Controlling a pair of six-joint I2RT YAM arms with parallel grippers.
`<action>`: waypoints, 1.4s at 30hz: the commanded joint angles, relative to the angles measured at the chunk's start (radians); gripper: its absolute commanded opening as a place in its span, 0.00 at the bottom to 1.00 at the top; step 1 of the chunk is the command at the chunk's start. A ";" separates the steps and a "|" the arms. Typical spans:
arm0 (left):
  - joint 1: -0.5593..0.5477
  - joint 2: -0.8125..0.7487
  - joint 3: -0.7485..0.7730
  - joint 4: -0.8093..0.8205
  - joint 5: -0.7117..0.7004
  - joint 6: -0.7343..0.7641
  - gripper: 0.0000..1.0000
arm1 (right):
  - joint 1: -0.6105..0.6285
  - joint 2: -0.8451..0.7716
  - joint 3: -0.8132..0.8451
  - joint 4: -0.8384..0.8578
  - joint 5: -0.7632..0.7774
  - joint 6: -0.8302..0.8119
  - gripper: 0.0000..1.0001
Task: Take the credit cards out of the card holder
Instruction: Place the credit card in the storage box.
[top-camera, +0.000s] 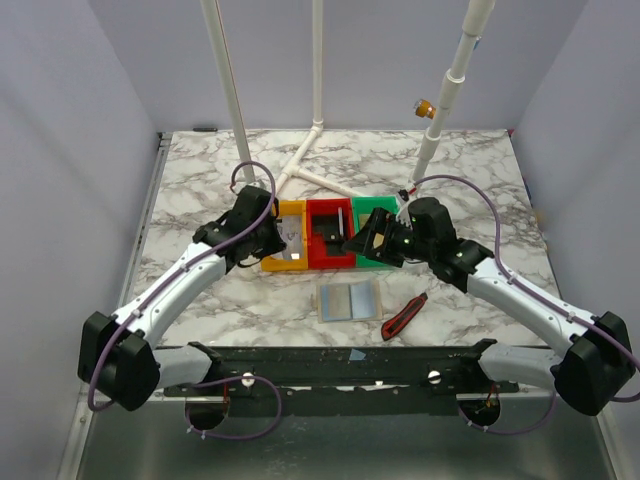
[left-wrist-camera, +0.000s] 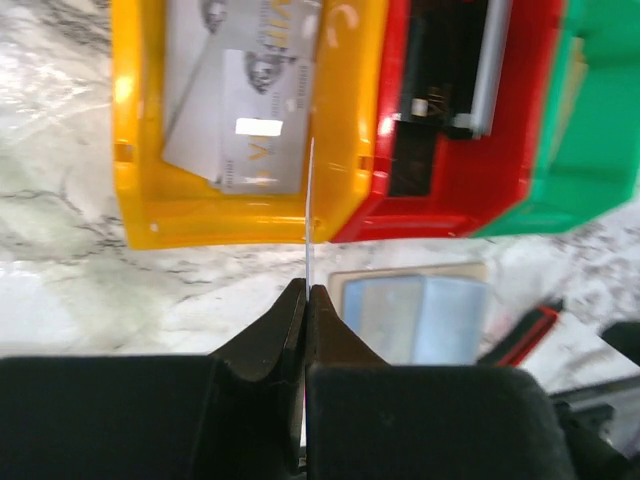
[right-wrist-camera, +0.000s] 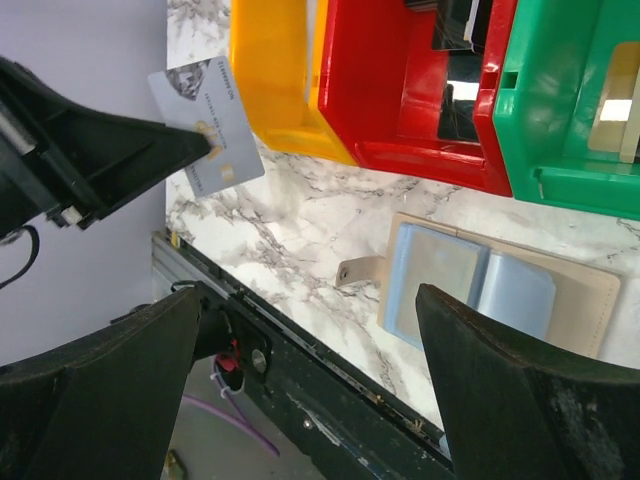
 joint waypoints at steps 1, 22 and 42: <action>-0.002 0.097 0.074 -0.075 -0.183 0.033 0.00 | 0.003 -0.012 0.036 -0.061 0.033 -0.048 0.92; 0.001 0.429 0.248 0.025 -0.173 0.117 0.00 | 0.003 -0.061 0.006 -0.067 0.043 -0.044 0.92; 0.004 0.486 0.216 0.109 -0.106 0.182 0.24 | 0.004 -0.062 -0.005 -0.058 0.040 -0.037 0.92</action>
